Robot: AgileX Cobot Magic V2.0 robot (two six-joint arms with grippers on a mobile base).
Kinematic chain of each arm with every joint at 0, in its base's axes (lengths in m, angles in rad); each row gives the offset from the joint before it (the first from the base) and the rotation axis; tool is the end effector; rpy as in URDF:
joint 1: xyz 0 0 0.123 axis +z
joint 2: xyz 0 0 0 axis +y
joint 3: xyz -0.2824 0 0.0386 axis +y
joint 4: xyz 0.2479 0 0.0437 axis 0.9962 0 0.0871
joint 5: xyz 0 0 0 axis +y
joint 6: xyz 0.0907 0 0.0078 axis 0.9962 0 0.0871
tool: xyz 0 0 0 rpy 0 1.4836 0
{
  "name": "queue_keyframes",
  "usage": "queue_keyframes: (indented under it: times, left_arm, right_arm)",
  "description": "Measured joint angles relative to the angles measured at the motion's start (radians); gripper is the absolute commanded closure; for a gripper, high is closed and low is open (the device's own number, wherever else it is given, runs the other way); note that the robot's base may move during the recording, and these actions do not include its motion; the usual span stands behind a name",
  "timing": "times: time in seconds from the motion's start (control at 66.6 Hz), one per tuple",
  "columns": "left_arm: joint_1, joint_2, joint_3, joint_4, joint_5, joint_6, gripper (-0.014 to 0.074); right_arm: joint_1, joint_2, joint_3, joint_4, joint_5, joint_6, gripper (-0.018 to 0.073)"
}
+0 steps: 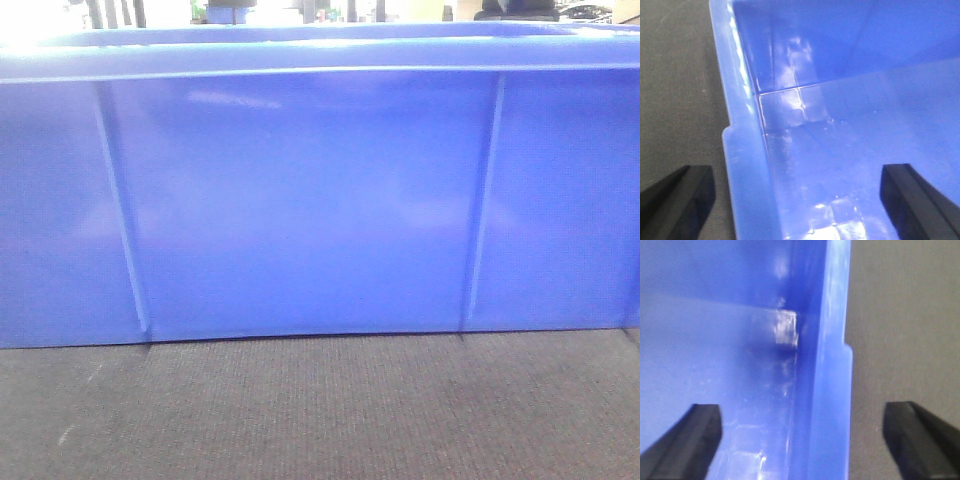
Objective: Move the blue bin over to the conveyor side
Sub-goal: 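Lower the blue bin with both grippers onto the grey tabletop, then open both grippers and lift them off the blue bin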
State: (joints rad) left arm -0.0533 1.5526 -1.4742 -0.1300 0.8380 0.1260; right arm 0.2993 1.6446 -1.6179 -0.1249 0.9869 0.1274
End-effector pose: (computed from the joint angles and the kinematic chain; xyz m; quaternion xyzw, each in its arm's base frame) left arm 0.3444 -0.0272 0.3636 0.0604 0.9284 -0.0476 0.3636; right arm 0.3495 0.0979 0.3666 -0.0974 0.9418 0.0080 0.3216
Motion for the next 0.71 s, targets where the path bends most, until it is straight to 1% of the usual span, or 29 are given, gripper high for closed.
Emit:
queue_keyframes:
  times: [0.105, 0.18, 0.225, 0.27, 0.3, 0.315, 0.375, 0.42, 0.48, 0.495, 0.54, 0.63, 0.645, 0.705]
  left_arm:
    - [0.000, -0.015, -0.002, 0.000, 0.002, 0.000, 0.0008]
    - [0.000, -0.045, -0.004, 0.000, 0.007, 0.002, 0.0008]
    - [0.000, -0.068, -0.004, 0.000, 0.009, 0.002, 0.0013]
    - [0.000, -0.106, -0.006, 0.000, 0.011, 0.002, 0.0027]
    - [0.000, -0.131, -0.006, 0.000, 0.013, 0.002, 0.0041]
    - [0.000, -0.145, -0.006, 0.000, 0.013, 0.002, 0.0052]
    - [0.000, -0.199, -0.008, 0.000, 0.013, 0.002, 0.0119]
    - [0.000, -0.246, -0.008, 0.000, 0.013, 0.002, 0.0207]
    - [0.000, -0.296, -0.003, 0.000, 0.013, 0.002, 0.0328]
    - [0.000, -0.309, 0.000, 0.000, 0.013, 0.002, 0.0375]
    - [0.000, -0.350, 0.018, 0.000, 0.011, 0.002, 0.0469]
    - [0.000, -0.424, 0.081, 0.000, -0.004, 0.002, 0.0630]
    - [0.000, -0.436, 0.094, 0.000, -0.012, 0.002, 0.0638]
    - [0.000, -0.482, 0.156, 0.000, -0.029, 0.002, 0.0601]
  right_arm:
    - [0.000, -0.020, -0.005, -0.009, 0.006, 0.000, 0.0001]
    - [0.000, -0.053, -0.005, -0.012, 0.014, 0.000, 0.0038]
    - [0.000, -0.086, -0.005, -0.014, 0.016, 0.000, 0.0080]
    - [0.000, -0.117, -0.005, -0.014, 0.018, 0.000, 0.0140]
    - [0.000, -0.140, -0.005, -0.014, 0.021, 0.000, 0.0188]
    - [0.000, -0.152, -0.005, -0.014, 0.024, 0.000, 0.0229]
    - [0.000, -0.210, -0.005, -0.016, 0.029, 0.000, 0.0332]
    - [0.000, -0.252, -0.001, -0.016, 0.029, 0.000, 0.0445]
    - [0.000, -0.318, 0.022, -0.016, 0.026, 0.000, 0.0550]
    - [0.000, -0.333, 0.030, -0.016, 0.021, 0.000, 0.0574]
    - [0.000, -0.379, 0.058, -0.017, 0.005, 0.000, 0.0637]
    - [0.000, -0.475, 0.145, -0.021, -0.035, 0.000, 0.0643]
    - [0.000, -0.500, 0.172, -0.021, -0.044, 0.000, 0.0643]
    - [0.000, -0.571, 0.255, -0.025, -0.090, -0.002, 0.0643]
